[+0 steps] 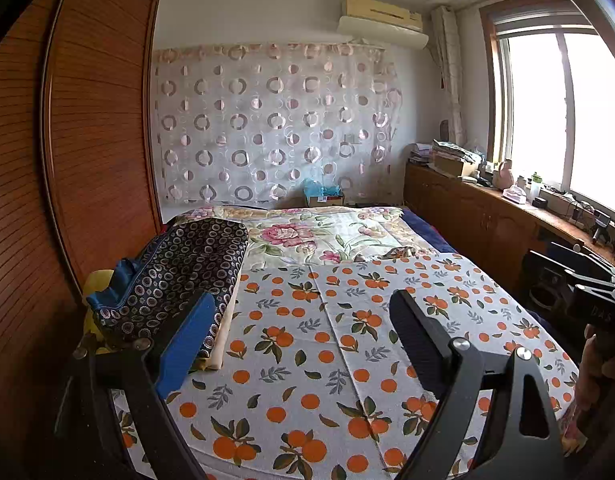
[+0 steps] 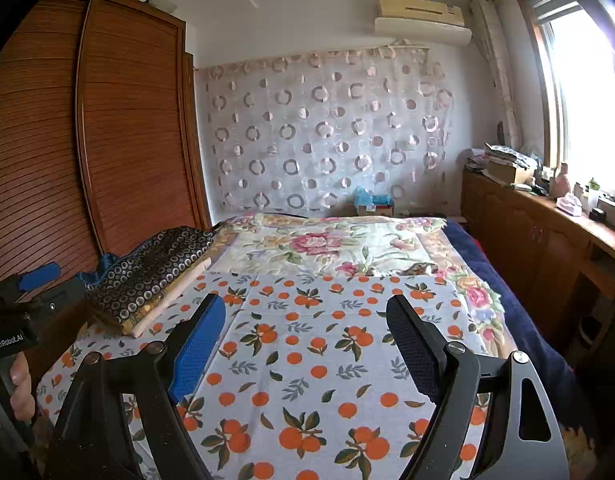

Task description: Fold small clothes

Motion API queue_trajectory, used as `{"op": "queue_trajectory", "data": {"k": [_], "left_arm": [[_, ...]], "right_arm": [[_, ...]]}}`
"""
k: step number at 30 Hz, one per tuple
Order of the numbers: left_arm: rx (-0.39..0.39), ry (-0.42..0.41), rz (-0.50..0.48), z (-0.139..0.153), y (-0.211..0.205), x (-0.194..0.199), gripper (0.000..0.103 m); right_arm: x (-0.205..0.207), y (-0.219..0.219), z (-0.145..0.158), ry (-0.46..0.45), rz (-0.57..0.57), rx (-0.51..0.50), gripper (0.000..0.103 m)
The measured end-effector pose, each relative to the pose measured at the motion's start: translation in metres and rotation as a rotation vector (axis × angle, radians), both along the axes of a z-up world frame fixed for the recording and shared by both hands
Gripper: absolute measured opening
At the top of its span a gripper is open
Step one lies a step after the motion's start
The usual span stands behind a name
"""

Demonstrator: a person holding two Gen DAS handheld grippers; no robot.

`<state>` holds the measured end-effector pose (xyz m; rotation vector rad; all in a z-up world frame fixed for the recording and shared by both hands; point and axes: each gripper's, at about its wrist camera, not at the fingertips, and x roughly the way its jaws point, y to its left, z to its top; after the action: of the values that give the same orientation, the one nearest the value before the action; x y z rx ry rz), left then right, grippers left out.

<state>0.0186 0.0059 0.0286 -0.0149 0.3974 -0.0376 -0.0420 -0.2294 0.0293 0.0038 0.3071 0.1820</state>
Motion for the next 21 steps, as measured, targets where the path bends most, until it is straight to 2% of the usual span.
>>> {"op": "queue_trajectory", "data": {"k": [21], "left_arm": [[0.000, -0.002, 0.001, -0.0009, -0.0001, -0.0002, 0.090]], "right_arm": [[0.0018, -0.0001, 0.0000, 0.000, -0.001, 0.001, 0.084]]}}
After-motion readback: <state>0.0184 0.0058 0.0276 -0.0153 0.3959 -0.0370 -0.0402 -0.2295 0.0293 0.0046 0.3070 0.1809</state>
